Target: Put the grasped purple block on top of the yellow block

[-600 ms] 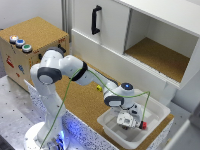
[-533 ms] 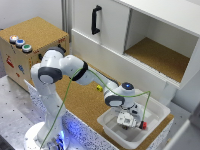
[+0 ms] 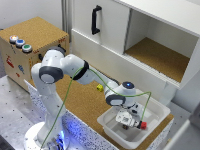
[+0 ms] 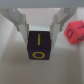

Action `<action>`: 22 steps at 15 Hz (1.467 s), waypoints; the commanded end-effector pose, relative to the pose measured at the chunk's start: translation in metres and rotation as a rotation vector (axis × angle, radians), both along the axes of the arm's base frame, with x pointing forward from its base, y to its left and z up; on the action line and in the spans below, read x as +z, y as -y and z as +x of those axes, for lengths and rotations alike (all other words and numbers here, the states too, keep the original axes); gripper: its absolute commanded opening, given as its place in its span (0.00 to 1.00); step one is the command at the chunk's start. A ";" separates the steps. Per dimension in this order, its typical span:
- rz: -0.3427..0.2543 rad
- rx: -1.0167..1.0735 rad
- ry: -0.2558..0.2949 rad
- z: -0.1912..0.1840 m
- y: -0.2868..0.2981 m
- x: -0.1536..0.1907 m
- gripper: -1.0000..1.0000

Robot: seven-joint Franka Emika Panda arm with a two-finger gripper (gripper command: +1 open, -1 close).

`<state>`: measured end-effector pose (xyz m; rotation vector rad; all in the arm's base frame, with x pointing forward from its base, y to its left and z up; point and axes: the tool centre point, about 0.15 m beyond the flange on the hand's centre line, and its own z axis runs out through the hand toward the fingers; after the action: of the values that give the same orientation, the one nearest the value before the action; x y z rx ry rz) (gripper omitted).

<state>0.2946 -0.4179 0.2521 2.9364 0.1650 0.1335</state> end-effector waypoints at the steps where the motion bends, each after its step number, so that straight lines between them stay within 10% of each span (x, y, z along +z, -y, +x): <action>1: -0.002 -0.042 0.238 -0.021 -0.046 0.106 0.00; 11: 0.164 0.163 0.224 0.032 -0.178 0.089 0.00; 19: 0.168 0.411 0.218 0.070 -0.287 0.064 0.00; 22: 0.063 0.409 0.233 0.073 -0.314 0.035 0.00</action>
<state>0.3595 -0.1573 0.3260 3.0234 0.7796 0.5018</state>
